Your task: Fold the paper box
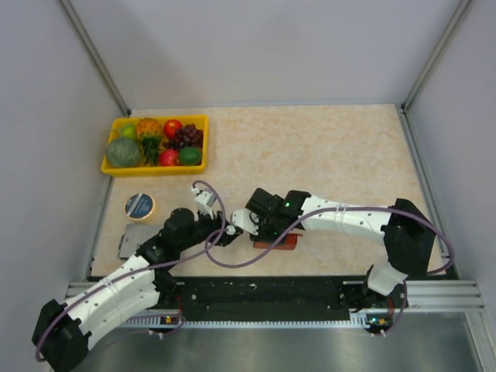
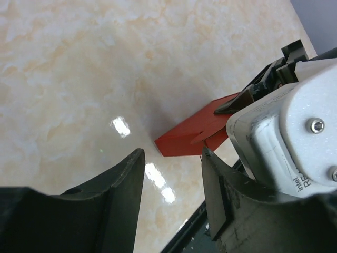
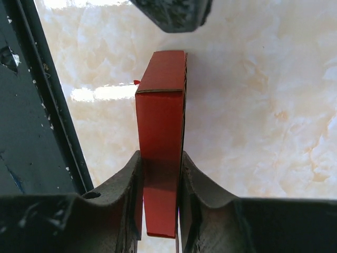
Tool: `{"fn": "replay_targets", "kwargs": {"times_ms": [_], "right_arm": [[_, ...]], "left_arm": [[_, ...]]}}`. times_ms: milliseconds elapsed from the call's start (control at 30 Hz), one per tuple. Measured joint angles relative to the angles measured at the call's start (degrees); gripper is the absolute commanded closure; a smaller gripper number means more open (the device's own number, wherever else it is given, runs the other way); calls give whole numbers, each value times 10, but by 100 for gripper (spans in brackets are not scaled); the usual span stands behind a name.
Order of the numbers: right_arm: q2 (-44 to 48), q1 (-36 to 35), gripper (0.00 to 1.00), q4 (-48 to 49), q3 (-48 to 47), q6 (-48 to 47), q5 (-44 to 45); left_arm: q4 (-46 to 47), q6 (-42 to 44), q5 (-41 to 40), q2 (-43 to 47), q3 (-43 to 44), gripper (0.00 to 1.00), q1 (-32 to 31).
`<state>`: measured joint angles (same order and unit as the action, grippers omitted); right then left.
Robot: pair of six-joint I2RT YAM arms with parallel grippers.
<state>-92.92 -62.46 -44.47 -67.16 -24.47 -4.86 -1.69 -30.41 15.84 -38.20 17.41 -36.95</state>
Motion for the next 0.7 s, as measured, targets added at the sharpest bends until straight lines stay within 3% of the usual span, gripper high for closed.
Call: {"fn": "replay_targets", "kwargs": {"times_ms": [300,400,533,700], "right_arm": [[42,1,85,35,45,-2,-9],[68,1,87,56,70,5,-13],[97,1,87,77,94,17,-28],[104,14,88,90,104,25,-51]], "left_arm": [[254,31,-41,-2,-125,56,-48],[276,19,-65,20,-141,50,-48],[323,-9,-89,113,-149,47,-48],[358,31,-58,127,-149,54,-47]]}}
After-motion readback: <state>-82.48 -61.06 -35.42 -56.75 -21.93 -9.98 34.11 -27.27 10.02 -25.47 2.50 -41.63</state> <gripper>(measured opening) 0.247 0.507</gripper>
